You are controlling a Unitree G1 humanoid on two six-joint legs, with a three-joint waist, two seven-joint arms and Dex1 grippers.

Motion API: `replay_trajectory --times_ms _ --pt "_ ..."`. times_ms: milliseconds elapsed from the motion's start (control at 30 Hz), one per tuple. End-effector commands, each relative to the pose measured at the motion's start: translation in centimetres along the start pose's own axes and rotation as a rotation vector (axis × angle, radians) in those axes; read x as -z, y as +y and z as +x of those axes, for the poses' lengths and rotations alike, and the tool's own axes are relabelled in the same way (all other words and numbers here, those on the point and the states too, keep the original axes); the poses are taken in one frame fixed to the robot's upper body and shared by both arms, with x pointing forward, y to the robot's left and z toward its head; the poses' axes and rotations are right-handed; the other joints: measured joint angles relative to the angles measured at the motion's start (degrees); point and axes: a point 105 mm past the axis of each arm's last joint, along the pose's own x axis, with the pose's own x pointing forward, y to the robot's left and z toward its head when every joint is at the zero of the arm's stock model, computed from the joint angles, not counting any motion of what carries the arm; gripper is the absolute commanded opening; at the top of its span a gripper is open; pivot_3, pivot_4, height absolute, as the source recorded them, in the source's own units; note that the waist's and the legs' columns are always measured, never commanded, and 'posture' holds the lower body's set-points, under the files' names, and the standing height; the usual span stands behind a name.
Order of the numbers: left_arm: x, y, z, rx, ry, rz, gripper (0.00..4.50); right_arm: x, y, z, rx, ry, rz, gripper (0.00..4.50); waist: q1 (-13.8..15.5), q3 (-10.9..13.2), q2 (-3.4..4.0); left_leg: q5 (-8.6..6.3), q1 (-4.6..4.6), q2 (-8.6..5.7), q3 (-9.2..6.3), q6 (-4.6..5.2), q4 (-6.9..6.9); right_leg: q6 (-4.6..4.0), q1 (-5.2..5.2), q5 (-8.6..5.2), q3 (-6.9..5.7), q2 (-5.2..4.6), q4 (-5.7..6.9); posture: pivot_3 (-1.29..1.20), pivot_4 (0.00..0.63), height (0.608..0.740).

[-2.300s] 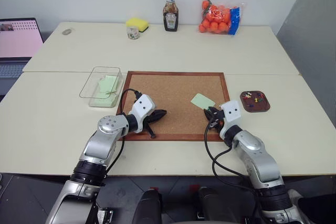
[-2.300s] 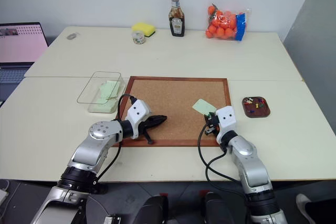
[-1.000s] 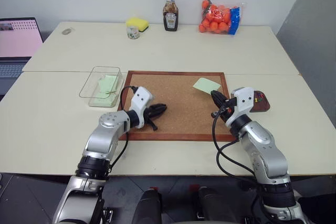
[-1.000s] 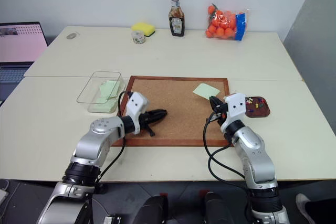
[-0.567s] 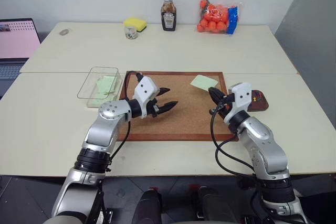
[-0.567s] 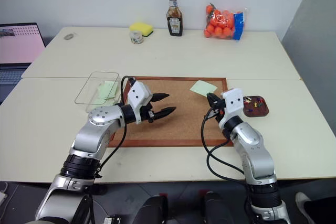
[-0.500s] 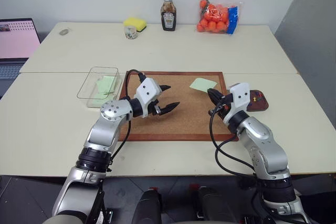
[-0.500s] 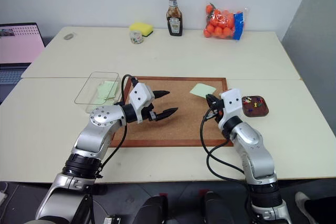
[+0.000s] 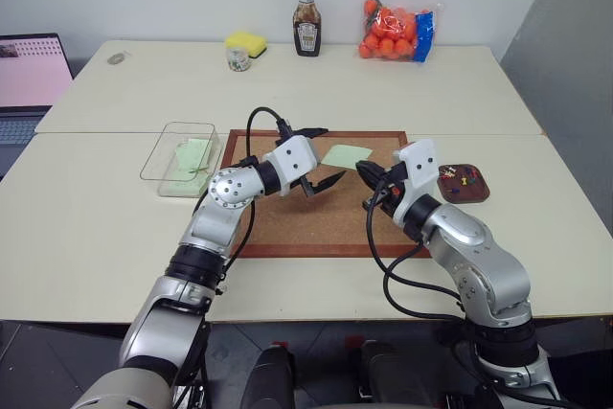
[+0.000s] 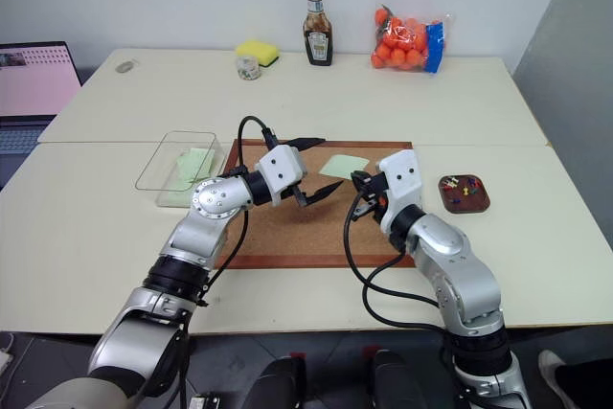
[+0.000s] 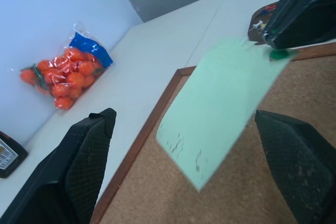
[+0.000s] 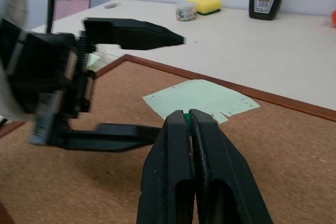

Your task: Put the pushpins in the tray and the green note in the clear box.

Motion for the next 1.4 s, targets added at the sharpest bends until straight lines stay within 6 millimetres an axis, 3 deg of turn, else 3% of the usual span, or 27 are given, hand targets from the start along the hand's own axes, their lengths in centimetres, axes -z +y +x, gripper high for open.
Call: replay_trajectory --times_ms 33,767,1400 --pt "-0.9 0.1 0.7 0.005 -0.035 0.073 4.30 -2.1 0.9 -0.1 -0.023 -0.066 -0.003 0.00 -0.01 0.00 0.00 0.00 0.00 0.00 0.01 0.00 0.00 0.00 0.00 0.00 0.00 0.00 0.00 0.00 0.150 0.740" --pt "0.5 -0.2 0.6 0.027 -0.010 0.182 0.01 -3.0 1.1 0.0 -0.025 -0.092 0.044 0.00 -0.04 0.00 0.00 0.00 -0.01 0.00 0.01 0.00 0.00 0.00 -0.01 0.00 -0.05 0.00 0.00 0.00 0.150 0.740" --pt "0.9 -0.9 0.5 0.068 0.003 0.167 0.01 -4.6 0.1 -0.9 0.038 -0.186 0.074 0.00 -0.05 0.00 0.00 0.00 -0.01 0.00 0.00 0.00 0.00 0.00 -0.01 0.00 -0.05 0.00 0.00 0.00 0.150 0.740"
